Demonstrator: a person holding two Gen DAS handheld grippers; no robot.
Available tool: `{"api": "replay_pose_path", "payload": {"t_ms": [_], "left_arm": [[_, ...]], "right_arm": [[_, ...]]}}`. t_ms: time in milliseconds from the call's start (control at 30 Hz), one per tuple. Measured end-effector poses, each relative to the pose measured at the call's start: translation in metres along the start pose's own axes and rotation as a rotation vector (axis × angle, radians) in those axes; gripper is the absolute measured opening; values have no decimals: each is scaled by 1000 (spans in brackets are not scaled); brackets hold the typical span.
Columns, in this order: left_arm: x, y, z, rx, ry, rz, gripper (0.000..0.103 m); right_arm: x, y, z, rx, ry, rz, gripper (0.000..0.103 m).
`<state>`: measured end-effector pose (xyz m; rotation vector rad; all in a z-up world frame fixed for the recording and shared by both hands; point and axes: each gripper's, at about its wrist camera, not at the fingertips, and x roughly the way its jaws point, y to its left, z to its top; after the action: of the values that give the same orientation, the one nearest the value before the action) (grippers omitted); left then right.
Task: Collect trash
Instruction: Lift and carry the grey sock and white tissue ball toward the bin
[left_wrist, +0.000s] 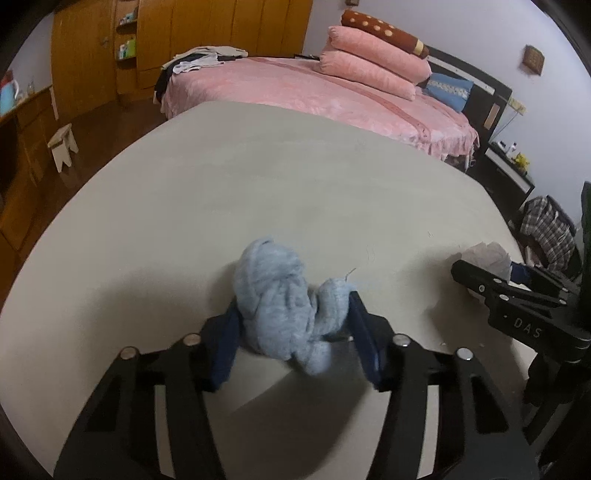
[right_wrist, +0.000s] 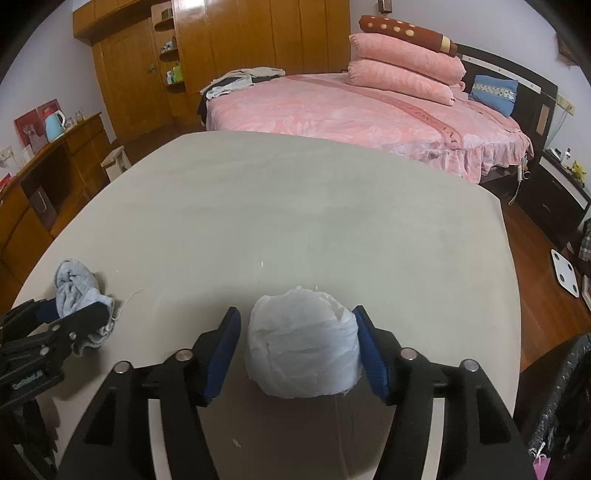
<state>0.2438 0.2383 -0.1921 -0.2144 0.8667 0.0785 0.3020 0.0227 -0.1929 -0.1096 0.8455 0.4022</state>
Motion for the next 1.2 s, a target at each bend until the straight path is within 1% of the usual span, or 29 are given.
{"api": "replay_pose_path", "payload": {"t_ms": [100,267,333,367,400,500,967,1200], "left_arm": [[0,-2,-2,10,-1,-8,43],[-3,-2,-3,11,-8,-10,38],[-4,-4,-4,11,-19,-6,37],[-5,-5,-4,10,-24,-7,36],[-7,-6,-3,11,-29,-5,36],[-11,-10,-3,17,-42,-2,36],[-33,-22,3,16,-91,16,36],[-56,-32,4,29,-126,14,36]], "right_arm": [[0,0,-1,-2,1,-1,61],[1,1,-2,-4,7,-1,63],[1,2,-3,-5,11,4,58],[1,1,-2,-4,11,4,49],[1,1,-2,-1,10,5,47],[-2,-1,-3,5,4,15,44],[-36,-4,-2,26,-62,23,43],[-65,-6,-1,30,-101,32,43]]}}
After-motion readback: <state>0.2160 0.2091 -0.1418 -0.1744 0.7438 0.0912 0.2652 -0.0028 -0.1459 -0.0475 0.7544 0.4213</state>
